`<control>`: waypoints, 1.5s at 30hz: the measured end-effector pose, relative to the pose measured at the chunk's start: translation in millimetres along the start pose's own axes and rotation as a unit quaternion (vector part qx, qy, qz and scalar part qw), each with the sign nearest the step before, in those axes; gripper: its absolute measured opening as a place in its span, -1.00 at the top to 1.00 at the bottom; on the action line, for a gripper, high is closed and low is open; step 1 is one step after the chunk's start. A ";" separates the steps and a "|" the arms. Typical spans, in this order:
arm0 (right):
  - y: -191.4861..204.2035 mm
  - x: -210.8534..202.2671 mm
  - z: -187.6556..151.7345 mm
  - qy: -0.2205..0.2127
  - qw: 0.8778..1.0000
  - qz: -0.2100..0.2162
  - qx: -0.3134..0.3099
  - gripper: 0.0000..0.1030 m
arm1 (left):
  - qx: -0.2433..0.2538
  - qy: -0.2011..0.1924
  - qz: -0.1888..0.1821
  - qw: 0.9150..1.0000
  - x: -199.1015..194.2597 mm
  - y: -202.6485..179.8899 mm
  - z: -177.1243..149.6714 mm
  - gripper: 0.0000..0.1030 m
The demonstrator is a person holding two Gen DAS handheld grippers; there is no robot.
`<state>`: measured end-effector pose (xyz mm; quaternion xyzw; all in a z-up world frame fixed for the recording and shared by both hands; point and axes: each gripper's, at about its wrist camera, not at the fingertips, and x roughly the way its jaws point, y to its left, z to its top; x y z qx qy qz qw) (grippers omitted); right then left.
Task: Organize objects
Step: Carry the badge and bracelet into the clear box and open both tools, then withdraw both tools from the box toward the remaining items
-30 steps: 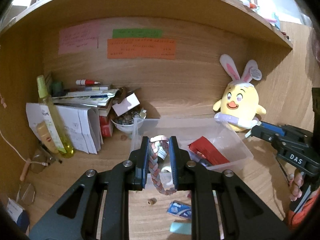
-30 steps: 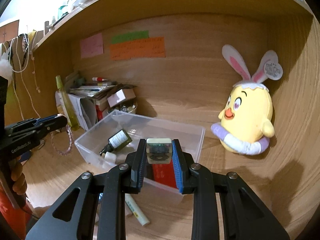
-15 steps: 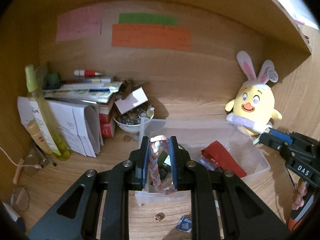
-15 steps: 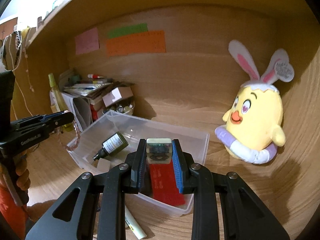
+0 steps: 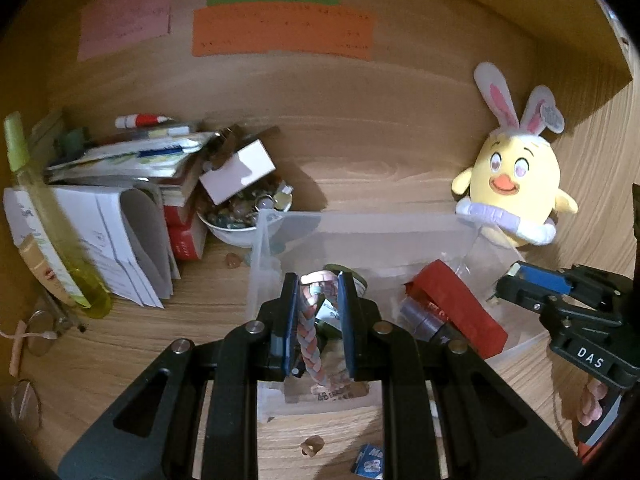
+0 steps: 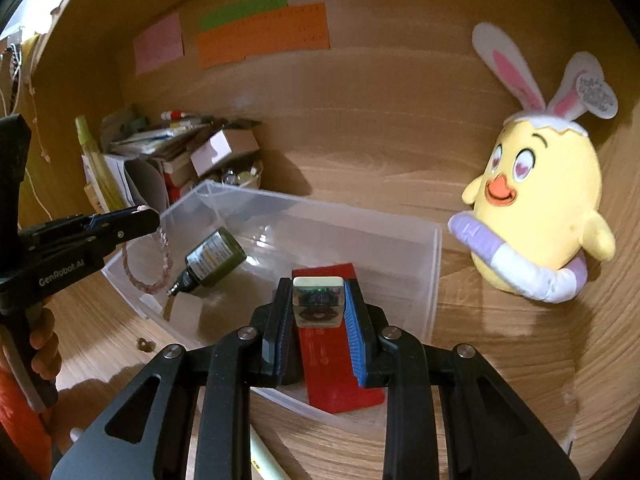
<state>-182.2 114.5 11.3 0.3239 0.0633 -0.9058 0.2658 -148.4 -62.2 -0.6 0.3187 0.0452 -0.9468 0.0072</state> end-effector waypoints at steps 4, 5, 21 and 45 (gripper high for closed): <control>-0.3 8.5 -3.1 0.014 1.000 -0.001 -0.003 0.56 | 0.001 0.015 -0.007 1.000 9.5 -0.7 -1.3 0.64; 0.0 11.0 -4.2 0.018 1.000 -0.001 -0.005 0.56 | 0.000 0.019 -0.009 1.000 11.4 -0.5 -1.7 0.64; 7.8 23.6 -8.3 0.037 0.999 -0.019 -0.034 0.55 | -0.001 0.031 -0.026 0.999 11.5 -1.3 -4.6 0.20; 16.6 -24.5 -6.4 -0.008 0.999 -0.006 -0.036 -0.41 | 0.022 -0.016 -0.008 1.000 -50.7 -8.7 -11.0 -0.83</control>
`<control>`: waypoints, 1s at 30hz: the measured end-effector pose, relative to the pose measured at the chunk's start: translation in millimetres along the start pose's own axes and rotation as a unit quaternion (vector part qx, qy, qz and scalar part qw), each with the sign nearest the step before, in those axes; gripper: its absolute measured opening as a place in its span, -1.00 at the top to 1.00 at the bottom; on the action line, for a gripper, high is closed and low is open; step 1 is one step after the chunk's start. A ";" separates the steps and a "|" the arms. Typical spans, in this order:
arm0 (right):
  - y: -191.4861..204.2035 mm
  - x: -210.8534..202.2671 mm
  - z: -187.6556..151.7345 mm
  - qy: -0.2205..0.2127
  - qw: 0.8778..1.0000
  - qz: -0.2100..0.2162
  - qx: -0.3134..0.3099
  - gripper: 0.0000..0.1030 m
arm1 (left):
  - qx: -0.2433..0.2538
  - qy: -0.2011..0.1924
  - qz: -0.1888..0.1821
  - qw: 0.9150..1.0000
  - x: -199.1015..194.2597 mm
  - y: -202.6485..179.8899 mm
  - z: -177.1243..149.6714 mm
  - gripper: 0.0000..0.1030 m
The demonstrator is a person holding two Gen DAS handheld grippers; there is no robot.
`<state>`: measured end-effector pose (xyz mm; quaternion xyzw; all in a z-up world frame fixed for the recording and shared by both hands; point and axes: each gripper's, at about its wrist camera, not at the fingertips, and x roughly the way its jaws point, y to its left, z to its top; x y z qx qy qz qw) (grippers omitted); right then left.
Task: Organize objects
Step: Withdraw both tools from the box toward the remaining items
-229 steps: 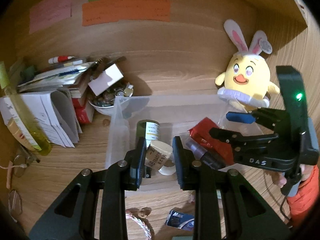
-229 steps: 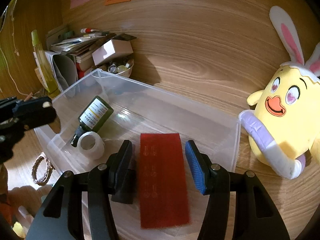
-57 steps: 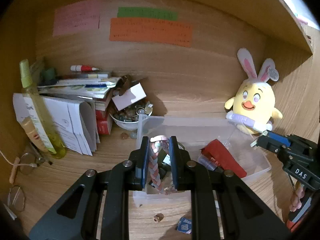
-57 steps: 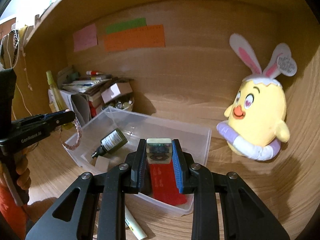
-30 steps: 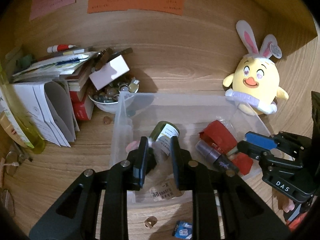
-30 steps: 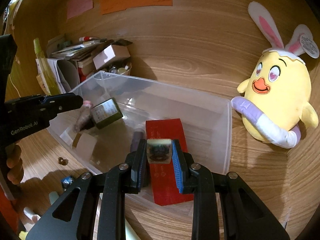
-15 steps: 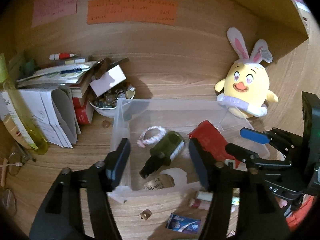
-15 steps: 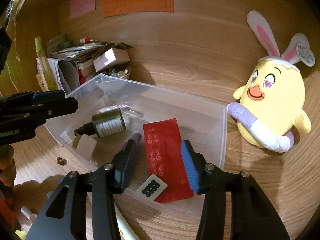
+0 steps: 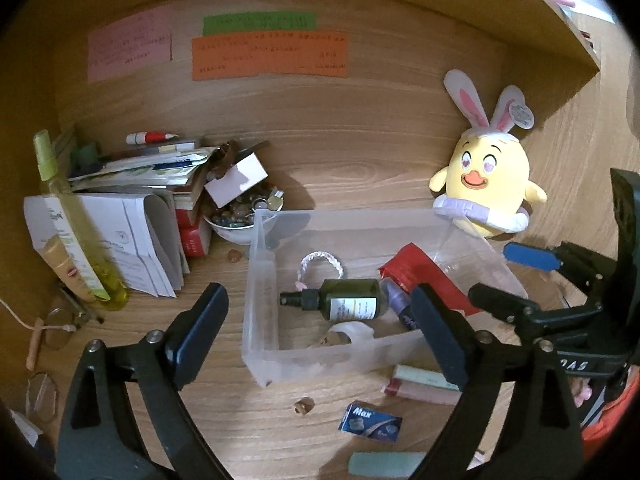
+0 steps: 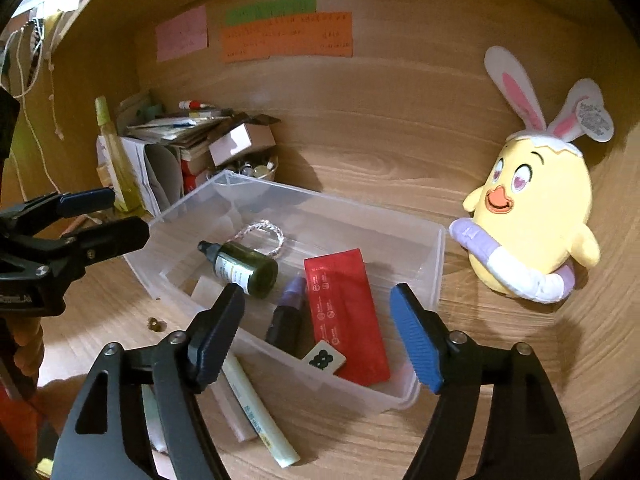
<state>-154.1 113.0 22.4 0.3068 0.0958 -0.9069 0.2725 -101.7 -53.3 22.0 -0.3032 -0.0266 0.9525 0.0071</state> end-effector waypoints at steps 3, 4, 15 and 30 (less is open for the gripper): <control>-0.3 -7.8 -1.6 -0.004 1.000 0.011 0.003 -0.43 | 0.000 0.001 -0.006 1.000 -3.8 -0.2 -2.4 -0.84; -0.2 -9.6 -2.3 -0.005 1.000 0.015 0.005 -0.43 | -0.001 0.002 -0.007 1.000 -4.4 -0.2 -3.0 -0.84; 5.0 -21.1 -21.4 0.005 0.999 0.047 0.009 -0.43 | -0.023 0.027 -0.016 0.999 -2.2 10.0 -22.6 -0.84; 22.5 -13.9 -50.8 0.045 0.998 0.047 -0.018 0.01 | -0.046 0.090 -0.016 0.995 20.8 31.3 -66.2 -0.51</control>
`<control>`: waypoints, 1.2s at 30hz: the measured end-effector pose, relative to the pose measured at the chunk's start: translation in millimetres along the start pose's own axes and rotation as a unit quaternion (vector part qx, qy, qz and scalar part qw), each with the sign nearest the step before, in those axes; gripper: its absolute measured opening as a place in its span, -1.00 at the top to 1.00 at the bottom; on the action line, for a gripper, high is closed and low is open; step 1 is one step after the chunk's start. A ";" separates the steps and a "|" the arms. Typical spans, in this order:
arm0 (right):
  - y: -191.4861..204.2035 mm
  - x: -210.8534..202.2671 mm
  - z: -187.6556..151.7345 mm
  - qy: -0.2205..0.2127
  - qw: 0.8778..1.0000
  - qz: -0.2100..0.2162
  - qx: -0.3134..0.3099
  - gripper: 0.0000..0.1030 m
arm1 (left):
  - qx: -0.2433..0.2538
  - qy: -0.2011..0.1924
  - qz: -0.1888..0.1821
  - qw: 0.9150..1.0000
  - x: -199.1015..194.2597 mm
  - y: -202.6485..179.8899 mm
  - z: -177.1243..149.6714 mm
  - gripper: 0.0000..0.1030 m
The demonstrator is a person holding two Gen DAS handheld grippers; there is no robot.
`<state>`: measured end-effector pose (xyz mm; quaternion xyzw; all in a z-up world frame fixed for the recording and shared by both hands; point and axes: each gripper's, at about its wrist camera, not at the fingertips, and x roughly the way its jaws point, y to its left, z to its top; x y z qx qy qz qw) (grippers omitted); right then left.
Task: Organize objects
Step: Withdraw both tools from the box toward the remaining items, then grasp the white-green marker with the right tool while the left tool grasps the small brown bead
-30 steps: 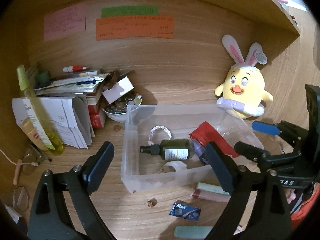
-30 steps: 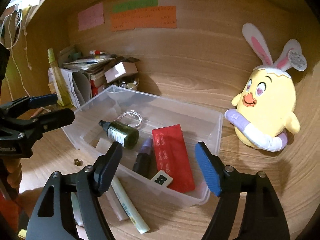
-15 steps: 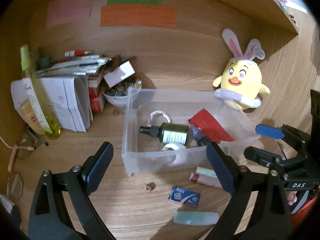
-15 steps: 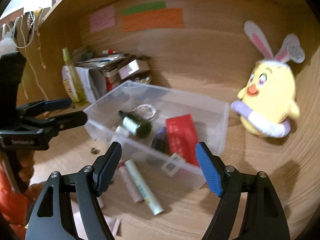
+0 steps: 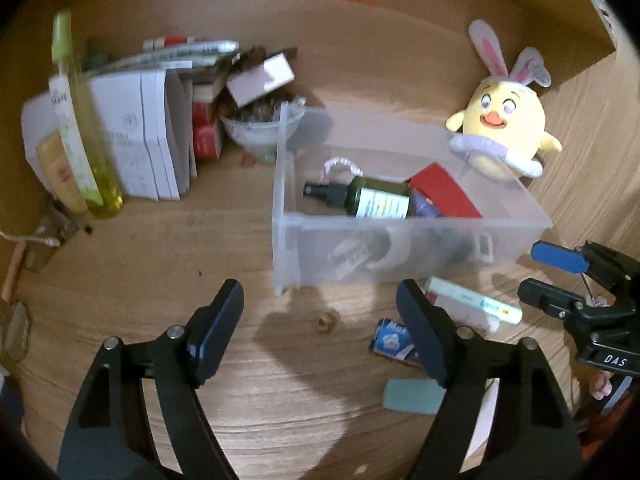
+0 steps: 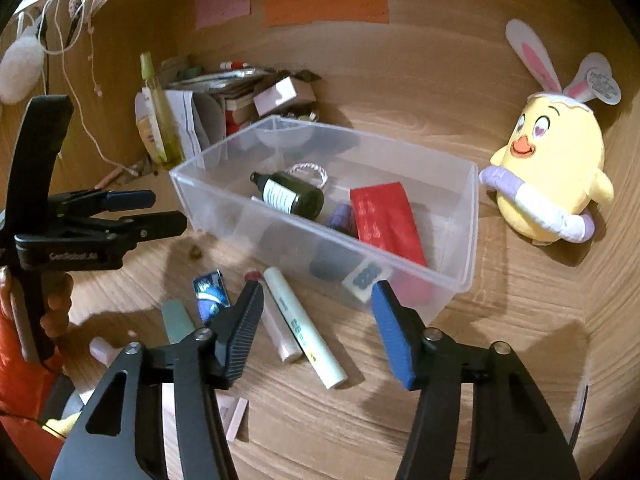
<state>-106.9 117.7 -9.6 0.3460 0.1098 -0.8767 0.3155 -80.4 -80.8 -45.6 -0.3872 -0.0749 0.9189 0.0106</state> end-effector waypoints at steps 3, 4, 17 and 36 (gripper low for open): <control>-1.6 8.7 -3.9 0.014 1.000 0.006 0.003 0.02 | 0.003 0.017 0.006 1.000 9.1 0.8 -3.2 -0.33; -2.5 11.8 -5.1 0.020 1.000 0.006 0.004 0.07 | 0.007 0.023 0.010 1.000 12.9 0.4 -4.5 -0.27; -6.7 41.8 -11.5 0.067 0.998 0.013 0.001 0.36 | 0.030 0.065 -0.008 0.997 32.4 -7.8 -11.1 0.28; 11.5 60.3 -7.1 0.084 0.996 0.026 -0.035 0.55 | 0.053 0.059 0.002 0.997 32.5 -15.6 -13.0 0.77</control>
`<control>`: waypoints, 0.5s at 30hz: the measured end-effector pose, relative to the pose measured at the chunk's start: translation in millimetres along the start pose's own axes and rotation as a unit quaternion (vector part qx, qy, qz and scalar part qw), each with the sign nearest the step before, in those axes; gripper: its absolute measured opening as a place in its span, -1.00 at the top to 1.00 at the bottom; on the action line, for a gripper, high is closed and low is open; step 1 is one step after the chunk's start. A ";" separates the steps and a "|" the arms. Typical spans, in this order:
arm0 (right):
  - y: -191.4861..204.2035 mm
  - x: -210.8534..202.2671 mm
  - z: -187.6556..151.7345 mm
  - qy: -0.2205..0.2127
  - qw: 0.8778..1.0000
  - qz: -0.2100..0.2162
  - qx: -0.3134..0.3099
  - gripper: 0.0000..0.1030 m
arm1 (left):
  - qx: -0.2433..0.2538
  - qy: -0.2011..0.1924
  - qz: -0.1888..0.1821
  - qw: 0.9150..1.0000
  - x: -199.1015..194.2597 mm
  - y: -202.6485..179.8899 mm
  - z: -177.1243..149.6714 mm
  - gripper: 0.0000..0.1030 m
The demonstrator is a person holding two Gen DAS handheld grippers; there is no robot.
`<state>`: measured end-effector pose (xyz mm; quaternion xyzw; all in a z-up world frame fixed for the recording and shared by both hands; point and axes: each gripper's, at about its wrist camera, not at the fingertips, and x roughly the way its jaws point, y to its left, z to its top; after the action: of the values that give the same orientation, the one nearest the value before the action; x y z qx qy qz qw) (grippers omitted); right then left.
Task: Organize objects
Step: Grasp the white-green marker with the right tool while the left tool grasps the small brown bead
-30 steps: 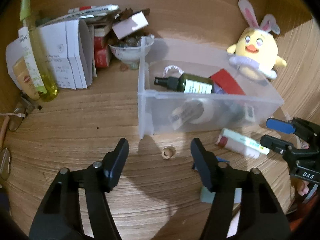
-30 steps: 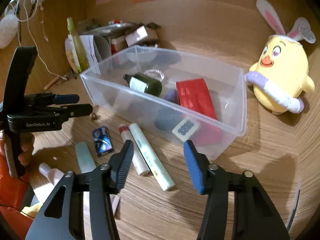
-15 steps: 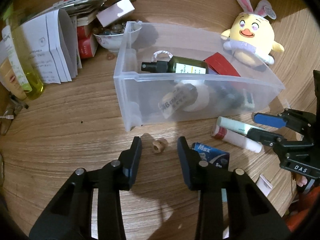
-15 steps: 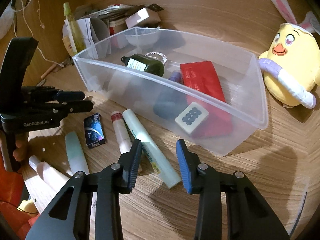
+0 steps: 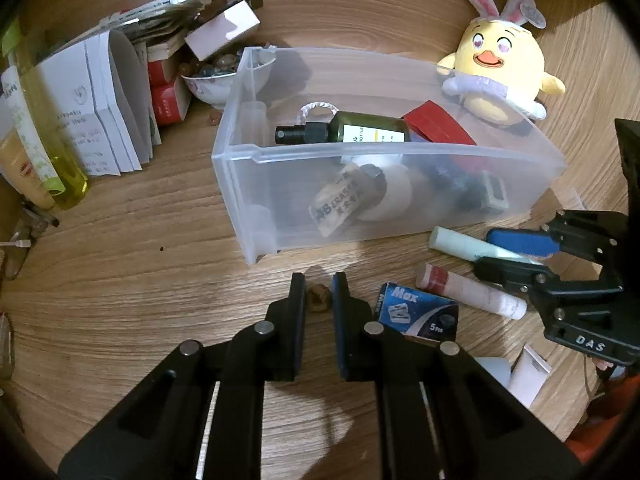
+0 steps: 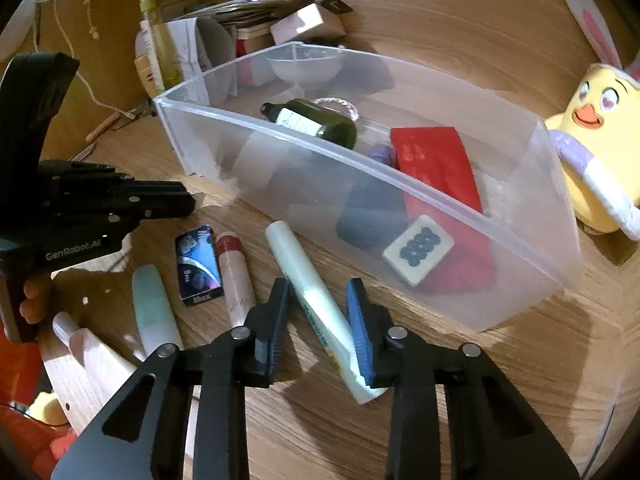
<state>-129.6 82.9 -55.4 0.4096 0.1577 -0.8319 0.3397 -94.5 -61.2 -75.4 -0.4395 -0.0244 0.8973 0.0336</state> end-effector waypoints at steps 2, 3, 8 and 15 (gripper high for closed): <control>5.1 -1.3 -0.6 -0.002 1.000 0.005 -0.008 0.64 | 0.004 -0.006 0.002 1.000 -2.4 -1.0 -1.0 0.77; 7.7 -2.0 -0.8 -0.003 1.000 0.006 -0.012 0.69 | 0.004 -0.008 0.003 1.000 -3.5 -1.3 -1.4 0.77; 14.5 -9.8 -4.4 -0.010 1.000 0.008 -0.019 0.72 | -0.013 -0.017 -0.003 1.000 -9.8 1.2 -3.4 0.77; 17.2 -24.3 -13.1 -0.027 0.999 0.010 -0.020 0.72 | -0.018 -0.041 0.005 0.999 -28.5 -6.1 -8.2 0.77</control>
<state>-99.6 88.1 -44.0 0.3821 0.1610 -0.8356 0.3602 -70.4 -57.3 -57.5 -0.4030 -0.0393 0.9141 0.0202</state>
